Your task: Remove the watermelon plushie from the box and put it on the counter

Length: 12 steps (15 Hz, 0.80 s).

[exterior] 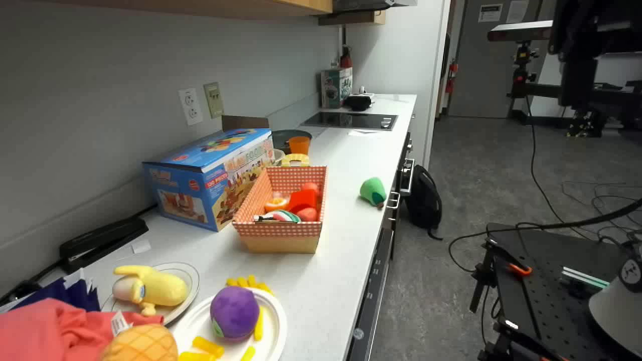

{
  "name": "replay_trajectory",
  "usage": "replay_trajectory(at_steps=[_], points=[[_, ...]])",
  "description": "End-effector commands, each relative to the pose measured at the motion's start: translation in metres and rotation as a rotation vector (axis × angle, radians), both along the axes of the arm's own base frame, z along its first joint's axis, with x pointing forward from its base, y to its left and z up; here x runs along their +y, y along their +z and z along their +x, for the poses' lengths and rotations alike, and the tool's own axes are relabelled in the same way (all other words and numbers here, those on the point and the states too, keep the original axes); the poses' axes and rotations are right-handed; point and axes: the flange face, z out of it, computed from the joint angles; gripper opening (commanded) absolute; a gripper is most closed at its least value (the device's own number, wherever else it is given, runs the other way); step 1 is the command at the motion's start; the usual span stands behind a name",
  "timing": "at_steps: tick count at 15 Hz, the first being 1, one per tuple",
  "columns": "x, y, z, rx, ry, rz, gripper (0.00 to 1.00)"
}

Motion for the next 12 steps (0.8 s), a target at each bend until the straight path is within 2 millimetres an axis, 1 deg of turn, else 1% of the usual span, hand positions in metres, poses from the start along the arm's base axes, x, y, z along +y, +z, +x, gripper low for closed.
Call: replay_trajectory(at_steps=[1, 6, 7, 9, 12], points=[[0.000, 0.000, 0.000, 0.002, 0.000, -0.001, 1.00], [0.000, 0.000, 0.000, 0.002, 0.000, -0.001, 1.00], [-0.003, 0.001, 0.003, -0.004, -0.004, -0.003, 1.00], [-0.017, 0.008, 0.014, -0.015, -0.030, 0.000, 1.00], [-0.053, 0.025, 0.045, -0.038, -0.081, -0.028, 1.00]])
